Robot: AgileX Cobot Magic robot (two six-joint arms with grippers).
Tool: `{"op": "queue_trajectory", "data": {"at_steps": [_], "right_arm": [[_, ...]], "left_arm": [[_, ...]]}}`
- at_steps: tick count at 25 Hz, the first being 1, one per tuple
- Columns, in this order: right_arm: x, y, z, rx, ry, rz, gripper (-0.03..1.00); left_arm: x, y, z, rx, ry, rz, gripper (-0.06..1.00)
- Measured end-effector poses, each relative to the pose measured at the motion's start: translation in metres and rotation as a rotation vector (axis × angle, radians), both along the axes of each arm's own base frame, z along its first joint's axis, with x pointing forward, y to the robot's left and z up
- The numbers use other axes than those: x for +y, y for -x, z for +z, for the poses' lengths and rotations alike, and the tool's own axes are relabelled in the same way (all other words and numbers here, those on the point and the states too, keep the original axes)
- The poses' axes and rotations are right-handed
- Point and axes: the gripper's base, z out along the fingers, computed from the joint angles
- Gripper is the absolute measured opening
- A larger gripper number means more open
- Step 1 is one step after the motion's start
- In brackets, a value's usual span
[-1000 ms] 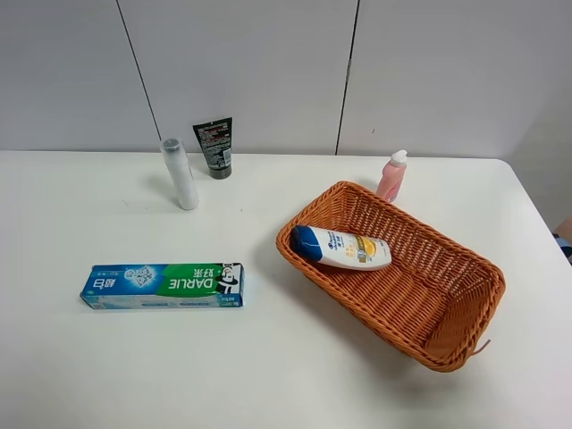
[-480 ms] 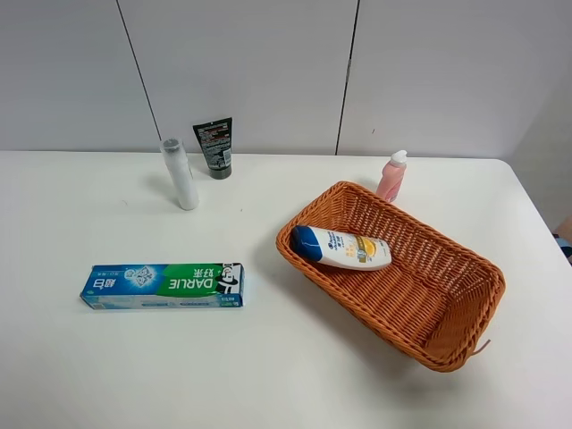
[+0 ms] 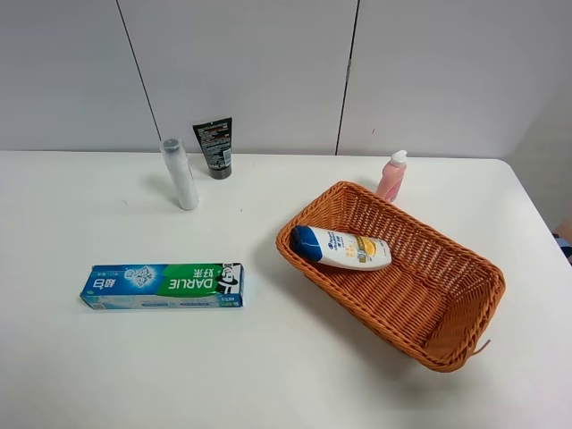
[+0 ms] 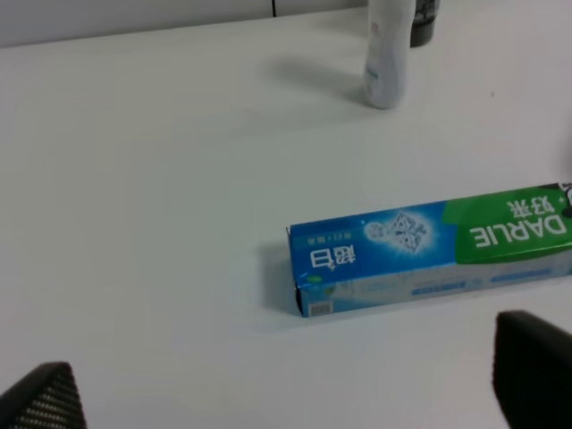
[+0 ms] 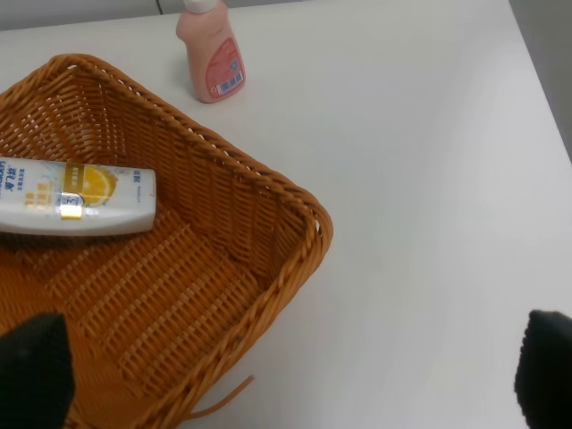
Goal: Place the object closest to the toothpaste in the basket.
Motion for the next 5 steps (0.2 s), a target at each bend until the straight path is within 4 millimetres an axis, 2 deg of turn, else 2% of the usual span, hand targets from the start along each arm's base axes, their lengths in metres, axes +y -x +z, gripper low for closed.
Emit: {"op": "queue_trajectory", "data": {"at_steps": [5], "right_arm": [[0.0, 0.0, 0.0, 0.0, 0.0, 0.0, 0.99]], "left_arm": [[0.0, 0.0, 0.0, 0.0, 0.003, 0.002, 0.9]]}}
